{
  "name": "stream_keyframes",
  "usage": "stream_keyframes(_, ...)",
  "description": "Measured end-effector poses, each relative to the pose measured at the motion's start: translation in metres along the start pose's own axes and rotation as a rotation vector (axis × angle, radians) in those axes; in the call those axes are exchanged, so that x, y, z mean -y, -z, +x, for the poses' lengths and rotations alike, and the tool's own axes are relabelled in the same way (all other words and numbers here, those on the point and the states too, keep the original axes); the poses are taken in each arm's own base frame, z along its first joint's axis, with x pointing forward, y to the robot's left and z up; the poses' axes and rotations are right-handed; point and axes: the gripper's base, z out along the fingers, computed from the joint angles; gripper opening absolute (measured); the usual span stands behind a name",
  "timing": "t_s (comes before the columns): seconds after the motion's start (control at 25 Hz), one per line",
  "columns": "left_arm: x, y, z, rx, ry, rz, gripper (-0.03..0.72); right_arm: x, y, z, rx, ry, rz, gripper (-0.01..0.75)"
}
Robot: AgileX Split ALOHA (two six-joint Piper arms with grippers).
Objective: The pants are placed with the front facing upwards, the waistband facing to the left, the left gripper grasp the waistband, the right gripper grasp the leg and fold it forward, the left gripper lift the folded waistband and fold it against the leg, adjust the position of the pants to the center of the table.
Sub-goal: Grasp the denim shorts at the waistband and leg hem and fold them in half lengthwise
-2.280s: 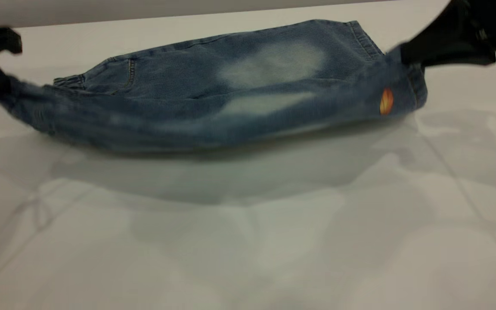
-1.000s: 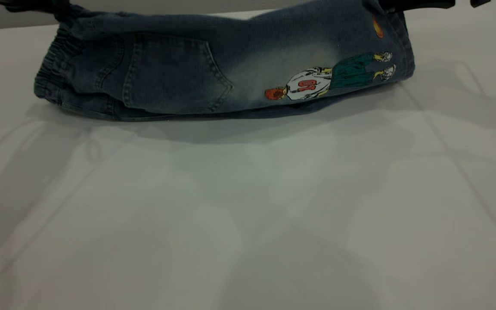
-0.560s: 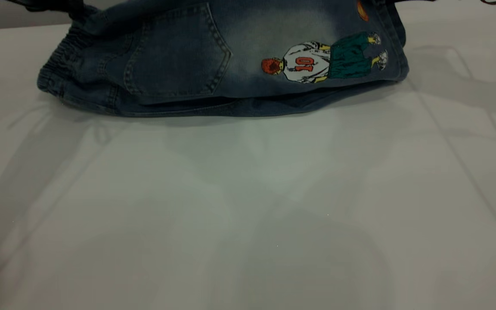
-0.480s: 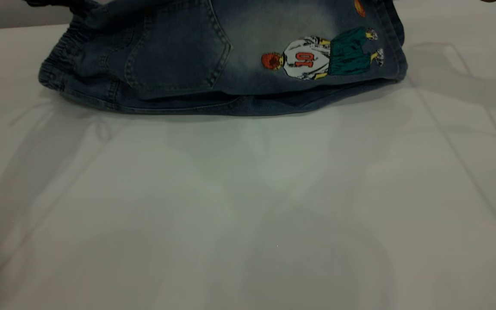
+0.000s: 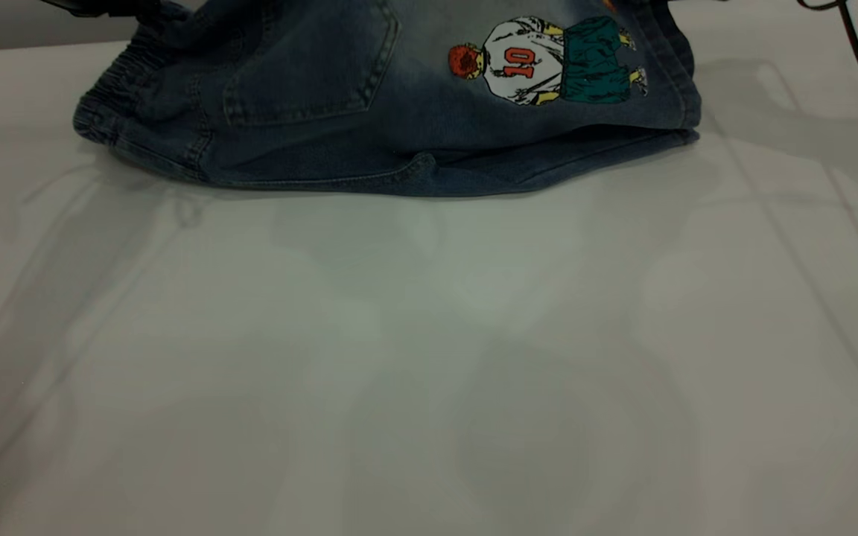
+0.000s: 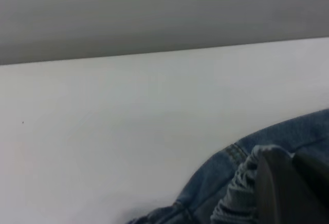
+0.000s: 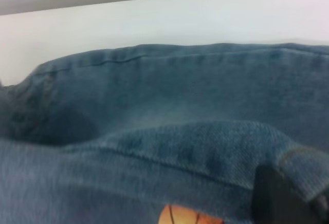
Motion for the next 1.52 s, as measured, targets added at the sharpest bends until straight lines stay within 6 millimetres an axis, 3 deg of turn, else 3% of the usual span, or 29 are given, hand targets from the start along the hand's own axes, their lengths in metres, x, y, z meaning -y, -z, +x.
stream_keyframes(0.16,0.000,-0.006,0.007,-0.004,-0.038,-0.002,0.055,0.012,-0.008,0.009,-0.013,-0.012,0.043,0.020)
stream_keyframes(0.52,0.000,-0.014,0.018,-0.035,-0.045,-0.002,0.056,0.013,-0.009,0.010,-0.013,-0.008,0.056,0.050)
stream_keyframes(0.68,0.000,-0.014,0.018,-0.036,-0.045,-0.002,0.092,0.014,-0.008,0.010,-0.015,-0.004,0.063,0.174)
stream_keyframes(0.92,0.000,-0.014,0.018,-0.037,-0.035,-0.004,0.296,0.016,-0.007,0.006,0.008,-0.009,0.099,0.469)
stream_keyframes(1.04,0.000,-0.014,0.018,-0.038,-0.035,-0.004,0.387,0.010,0.001,-0.003,0.036,0.002,0.114,0.553)
stream_keyframes(1.28,-0.001,-0.014,0.016,-0.008,-0.035,-0.008,0.434,-0.012,0.020,-0.025,0.082,0.036,0.071,0.579)
stream_keyframes(1.52,-0.002,-0.008,0.012,-0.034,0.050,-0.012,0.436,-0.025,0.020,-0.020,0.012,0.010,-0.026,0.573)
